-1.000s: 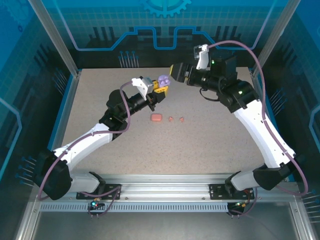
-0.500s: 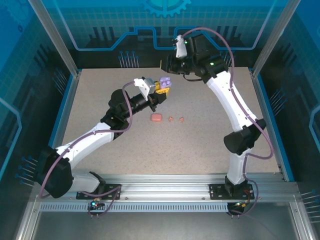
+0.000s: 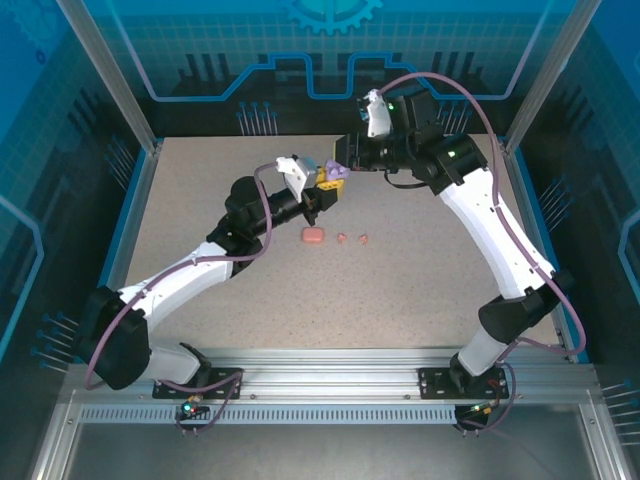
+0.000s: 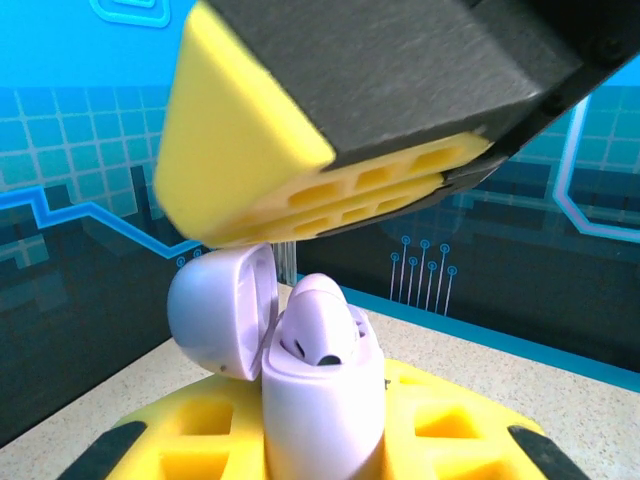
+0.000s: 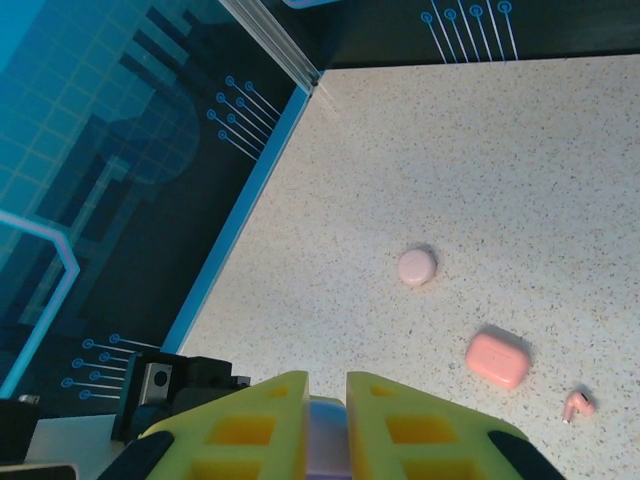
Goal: Insert wireless bluetooth earbuds into charging case
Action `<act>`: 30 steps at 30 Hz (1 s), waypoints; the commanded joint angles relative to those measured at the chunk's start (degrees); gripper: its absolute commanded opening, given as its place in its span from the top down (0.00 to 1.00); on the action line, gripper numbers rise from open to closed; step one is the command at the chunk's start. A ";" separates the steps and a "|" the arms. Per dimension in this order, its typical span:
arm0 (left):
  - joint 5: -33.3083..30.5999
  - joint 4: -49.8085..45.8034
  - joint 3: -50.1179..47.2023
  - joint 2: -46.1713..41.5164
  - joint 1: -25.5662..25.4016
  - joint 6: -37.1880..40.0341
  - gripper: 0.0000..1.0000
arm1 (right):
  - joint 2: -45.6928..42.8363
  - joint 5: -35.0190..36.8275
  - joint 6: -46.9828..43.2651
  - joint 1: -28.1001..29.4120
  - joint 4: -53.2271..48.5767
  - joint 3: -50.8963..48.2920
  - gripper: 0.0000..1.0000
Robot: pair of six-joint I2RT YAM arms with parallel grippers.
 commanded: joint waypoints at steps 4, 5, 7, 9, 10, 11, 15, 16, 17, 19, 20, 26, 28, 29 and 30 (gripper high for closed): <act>-0.47 1.95 1.40 -0.47 0.13 -1.56 1.00 | 0.58 -1.29 2.37 -0.95 4.10 -2.08 0.83; -0.36 1.79 1.40 -0.52 0.07 -1.58 1.00 | 0.68 -0.92 2.53 -1.02 4.69 -1.93 0.82; -0.01 1.33 1.49 -0.49 0.02 -1.42 1.00 | 1.61 -0.63 2.71 -1.45 4.92 -0.14 0.82; 0.49 1.06 1.45 -0.33 -0.06 -1.38 1.00 | 3.59 -0.62 2.67 -1.92 4.14 2.76 0.82; 0.64 0.89 1.54 -0.34 -0.11 -1.35 1.00 | 5.12 -0.86 2.43 -2.09 3.36 4.73 0.82; 0.85 0.66 1.58 -0.26 -0.15 -1.27 1.00 | 6.29 -1.05 2.31 -2.09 2.64 6.19 0.82; 1.05 0.29 1.75 -0.10 -0.17 -0.99 1.00 | 10.99 -3.27 2.11 -2.05 1.02 9.62 0.83; 0.97 0.27 1.91 0.01 -0.19 -0.94 1.00 | 11.68 -3.74 2.04 -1.93 0.76 9.78 0.84; 0.91 0.24 2.01 0.17 -0.24 -0.99 1.00 | 12.03 -4.12 1.87 -1.71 0.64 9.56 0.85; 0.79 0.23 2.26 0.40 -0.25 -0.99 1.00 | 11.92 -4.45 1.51 -1.08 0.55 8.56 0.85; 0.68 0.06 2.47 0.53 -0.23 -0.99 1.00 | 11.45 -4.49 1.35 -0.85 0.67 7.85 0.86; 0.02 -1.23 3.94 1.59 -0.23 -0.55 1.00 | 5.54 -4.06 0.57 0.93 1.64 1.22 0.87; -0.25 -1.11 4.04 1.85 -0.22 -0.61 1.00 | 3.29 -3.50 0.62 1.37 2.16 -1.26 0.86; -0.34 -1.06 4.04 1.90 -0.22 -0.63 1.00 | 2.47 -3.57 0.77 1.42 2.44 -2.21 0.87; -0.44 -1.08 4.13 2.03 -0.25 -0.80 1.00 | 1.72 -3.71 0.98 1.51 2.71 -3.30 0.87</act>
